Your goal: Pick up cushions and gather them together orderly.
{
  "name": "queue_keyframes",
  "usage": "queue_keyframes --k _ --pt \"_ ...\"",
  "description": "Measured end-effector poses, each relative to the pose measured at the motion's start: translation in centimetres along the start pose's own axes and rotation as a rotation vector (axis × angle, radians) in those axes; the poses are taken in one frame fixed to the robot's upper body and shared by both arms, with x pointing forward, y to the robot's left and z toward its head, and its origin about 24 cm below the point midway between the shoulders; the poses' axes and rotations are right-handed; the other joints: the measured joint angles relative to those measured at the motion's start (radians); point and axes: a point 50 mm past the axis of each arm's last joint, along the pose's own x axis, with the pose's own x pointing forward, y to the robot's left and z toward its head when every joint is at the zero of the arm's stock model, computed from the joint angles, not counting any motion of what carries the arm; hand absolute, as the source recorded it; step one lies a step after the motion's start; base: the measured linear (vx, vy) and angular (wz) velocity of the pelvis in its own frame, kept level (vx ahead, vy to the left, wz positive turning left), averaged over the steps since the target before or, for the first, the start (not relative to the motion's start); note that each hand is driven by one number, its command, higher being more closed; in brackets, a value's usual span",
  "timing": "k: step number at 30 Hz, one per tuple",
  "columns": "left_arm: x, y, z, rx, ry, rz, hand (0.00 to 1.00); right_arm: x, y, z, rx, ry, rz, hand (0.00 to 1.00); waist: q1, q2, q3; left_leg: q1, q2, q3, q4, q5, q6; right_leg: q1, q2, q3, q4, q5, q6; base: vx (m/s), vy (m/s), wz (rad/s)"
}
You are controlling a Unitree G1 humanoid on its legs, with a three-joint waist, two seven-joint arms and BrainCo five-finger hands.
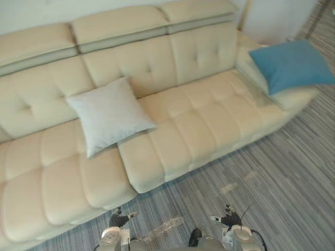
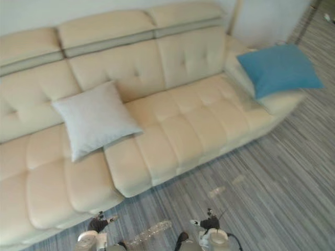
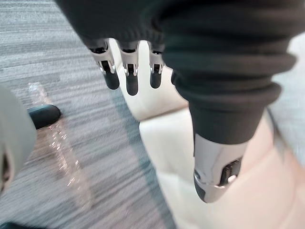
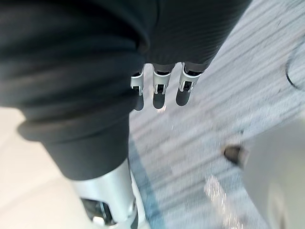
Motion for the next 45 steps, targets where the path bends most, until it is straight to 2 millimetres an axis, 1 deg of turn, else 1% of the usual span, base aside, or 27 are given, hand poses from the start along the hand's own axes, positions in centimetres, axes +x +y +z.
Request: queue_keyframes --k 3,4,5,6,7,9,12,14,16,17,20,21,22,23,24,25,26,30,31,32,33,34,37,39,40,42,45 --pt "-0.2 -0.2 -0.9 -0.004 0.038 -0.003 0.0 0.0 0.2 -0.1 0.002 0.004 0.006 0.0 -0.015 -0.002 0.007 0.031 0.069 0.042 0.074 0.008 -0.018 -0.002 0.068 0.076 -0.014 0.016 -0.016 -0.08 -0.19 -1.08" --pt "-0.4 -0.1 -1.3 -0.006 0.047 -0.001 0.0 -0.1 0.4 -0.6 0.004 0.025 0.01 0.0 -0.022 -0.009 0.018 0.005 0.108 -0.032 0.223 0.005 -0.004 0.0 0.094 0.141 0.019 -0.004 -0.034 -0.06 -0.112 -1.33" --pt "-0.3 -0.2 -1.0 -0.017 0.03 -0.002 0.0 -0.2 -0.2 -1.0 0.003 0.035 -0.005 0.0 -0.015 -0.005 0.03 -0.051 0.095 -0.209 0.358 -0.048 0.075 -0.003 0.109 0.221 0.037 -0.027 -0.037 -0.06 -0.112 -1.43" --pt "-0.3 -0.2 -1.0 -0.021 0.031 -0.003 0.0 -0.2 -0.2 -0.9 0.003 0.033 -0.006 0.0 -0.008 -0.003 0.036 -0.062 0.074 -0.263 0.377 -0.08 0.073 -0.002 0.114 0.242 0.037 -0.029 -0.034 -0.05 0.006 -1.75" --pt "-0.4 -0.6 -1.1 -0.028 0.037 -0.012 0.0 0.0 -1.0 -0.7 0.011 0.032 -0.031 0.0 -0.007 0.015 0.048 -0.09 -0.034 -0.394 0.411 -0.182 0.074 0.003 0.116 0.304 0.023 -0.039 -0.05 -0.02 0.041 -1.37" --pt "-0.4 -1.1 -1.0 -0.035 0.03 -0.025 0.0 -0.1 -1.9 -1.2 0.024 0.045 -0.063 0.0 -0.007 0.028 0.057 -0.125 -0.132 -0.453 0.392 -0.235 0.071 0.026 0.112 0.342 -0.028 -0.026 -0.071 0.0 0.022 -1.46" --pt "-0.5 -1.6 -0.9 -0.026 0.025 -0.045 0.0 -0.6 -2.9 -2.7 0.074 0.095 -0.109 0.0 -0.003 0.065 0.076 -0.182 -0.268 -0.58 0.229 -0.228 0.044 0.043 0.145 0.403 -0.051 -0.01 -0.095 -0.01 0.067 -1.42" --pt "-0.5 -1.7 -0.9 -0.037 0.024 -0.052 0.0 -0.8 -3.0 -3.1 0.1 0.107 -0.121 0.0 0.021 0.08 0.081 -0.172 -0.285 -0.64 0.149 -0.186 0.035 0.048 0.193 0.482 -0.085 0.003 -0.115 0.06 0.104 -1.76" --pt "-0.5 -1.4 -1.2 -0.037 0.035 -0.047 0.0 -0.8 -2.0 -3.1 0.125 0.108 -0.106 0.0 0.048 0.104 0.069 -0.169 -0.261 -0.615 0.121 -0.178 0.077 0.046 0.228 0.529 -0.063 -0.007 -0.09 0.16 0.086 -1.56" --pt "-0.4 -1.0 -0.8 -0.02 0.021 -0.043 0.0 -0.9 -1.4 -3.5 0.15 0.126 -0.1 0.0 0.037 0.073 0.074 -0.153 -0.255 -0.571 0.131 -0.183 0.084 0.013 0.224 0.52 0.135 -0.061 -0.038 0.13 0.051 -0.63" --pt "-0.5 -0.8 -1.1 -0.005 0.034 -0.043 0.0 -1.8 -1.2 -5.4 0.192 0.182 -0.111 0.0 0.038 0.046 0.052 -0.146 -0.282 -0.518 0.167 -0.223 0.116 0.009 0.185 0.559 0.186 -0.197 -0.018 0.24 0.045 -0.63" --pt "-0.5 -0.8 -1.2 -0.004 0.036 -0.042 0.0 -1.9 -1.2 -5.4 0.197 0.183 -0.112 0.0 0.04 0.046 0.049 -0.143 -0.284 -0.51 0.164 -0.225 0.119 0.001 0.181 0.555 0.205 -0.211 -0.003 0.26 0.03 -0.5" --pt "-0.5 -0.9 -1.2 0.002 0.041 -0.045 0.0 -2.0 -1.2 -5.5 0.208 0.177 -0.117 0.0 0.031 0.039 0.048 -0.129 -0.289 -0.491 0.154 -0.236 0.132 -0.023 0.172 0.545 0.275 -0.239 0.042 0.26 -0.013 -0.46" --pt "-0.4 -1.0 -1.1 0.006 0.04 -0.046 0.0 -1.9 -0.9 -5.3 0.216 0.172 -0.111 0.0 0.035 0.027 0.056 -0.101 -0.29 -0.46 0.153 -0.244 0.133 -0.088 0.165 0.512 0.443 -0.258 0.122 0.26 -0.032 -0.45" --pt "-0.4 -0.9 -1.1 0.007 0.041 -0.045 0.0 -1.9 -0.8 -5.1 0.225 0.167 -0.11 0.0 0.035 0.023 0.06 -0.085 -0.29 -0.456 0.152 -0.255 0.137 -0.124 0.162 0.484 0.523 -0.253 0.133 0.3 -0.059 -0.37" --pt "-0.4 -0.9 -0.9 0.017 0.038 -0.045 0.0 -1.8 -0.7 -4.8 0.238 0.159 -0.111 0.0 0.029 0.013 0.068 -0.034 -0.292 -0.45 0.142 -0.269 0.142 -0.17 0.137 0.403 0.641 -0.265 0.107 0.44 -0.108 -0.17" --pt "-0.4 -1.1 -0.8 0.026 0.036 -0.053 0.0 -1.8 -0.9 -4.9 0.234 0.159 -0.114 0.0 0.027 0.018 0.078 0.05 -0.279 -0.443 0.111 -0.296 0.141 -0.183 0.102 0.302 0.694 -0.296 0.045 0.39 -0.095 -0.14" --pt "-0.1 -1.7 -0.1 0.021 0.017 -0.065 0.0 -1.4 -0.8 -4.1 0.232 0.135 -0.106 0.0 0.014 0.029 0.076 0.178 -0.208 -0.443 0.005 -0.325 0.124 -0.286 0.077 0.17 0.553 -0.287 0.015 0.45 -0.163 -0.01" --pt "-0.1 -1.9 0.1 0.029 0.011 -0.071 0.0 -1.3 -0.8 -3.8 0.231 0.13 -0.104 0.0 0.002 0.029 0.076 0.197 -0.19 -0.447 -0.025 -0.324 0.123 -0.322 0.078 0.163 0.452 -0.23 0.015 0.7 -0.333 0.18" --pt "-0.1 -2.2 0.1 0.044 0.015 -0.083 0.0 -1.2 -0.7 -3.7 0.228 0.132 -0.1 0.0 -0.015 0.024 0.08 0.228 -0.172 -0.473 -0.037 -0.323 0.121 -0.328 0.078 0.151 0.324 -0.032 -0.023 0.6 -0.287 0.1" --pt "-0.1 -2.3 -0.1 0.045 0.025 -0.087 0.0 -1.1 -1.0 -3.7 0.227 0.13 -0.106 0.0 -0.015 0.033 0.077 0.237 -0.159 -0.486 -0.033 -0.318 0.116 -0.304 0.098 0.139 0.31 -0.036 -0.072 0.74 -0.351 -0.03" --pt "-0.1 -2.9 0.0 0.047 0.027 -0.106 0.0 -1.0 -0.9 -3.4 0.238 0.121 -0.109 0.0 -0.007 0.047 0.089 0.219 -0.151 -0.528 -0.002 -0.265 0.099 -0.292 0.099 0.129 0.346 -0.054 -0.099 0.47 -0.226 -0.04" --pt "-0.2 -3.6 0.2 0.037 0.015 -0.117 0.0 -1.5 -1.2 -4.7 0.28 0.171 -0.137 0.0 -0.016 0.048 0.091 0.229 -0.177 -0.636 0.064 -0.204 0.063 -0.224 0.063 0.126 0.432 -0.116 -0.16 0.52 -0.268 0.47" --pt "-0.2 -3.7 0.8 -0.013 -0.008 -0.102 0.0 -1.8 -1.1 -5.0 0.281 0.161 -0.136 0.0 -0.02 0.054 0.086 0.055 -0.174 -0.628 0.431 -0.064 -0.027 -0.067 0.067 0.106 0.327 -0.171 -0.124 0.5 -0.249 0.87" --pt "-0.2 -3.6 0.8 -0.017 -0.01 -0.098 0.0 -1.8 -1.0 -4.8 0.284 0.155 -0.133 0.0 -0.018 0.048 0.084 0.017 -0.17 -0.615 0.514 -0.047 -0.032 -0.037 0.069 0.117 0.301 -0.199 -0.12 0.47 -0.197 0.52" --pt "-0.3 -3.6 1.0 -0.025 -0.024 -0.096 0.0 -1.4 -0.3 -3.8 0.321 0.128 -0.117 0.0 -0.002 0.071 0.081 -0.175 -0.108 -0.542 0.819 -0.148 0.018 0.062 0.109 0.133 0.226 -0.243 -0.119 0.34 -0.062 0.11" --pt "-0.2 -3.2 1.6 -0.021 -0.052 -0.088 0.0 -1.5 1.1 -3.7 0.356 0.134 -0.086 0.0 0.023 0.037 0.095 -0.232 -0.126 -0.417 0.738 -0.252 0.066 0.182 0.086 0.155 0.157 -0.242 -0.115 0.31 0.009 -0.12"
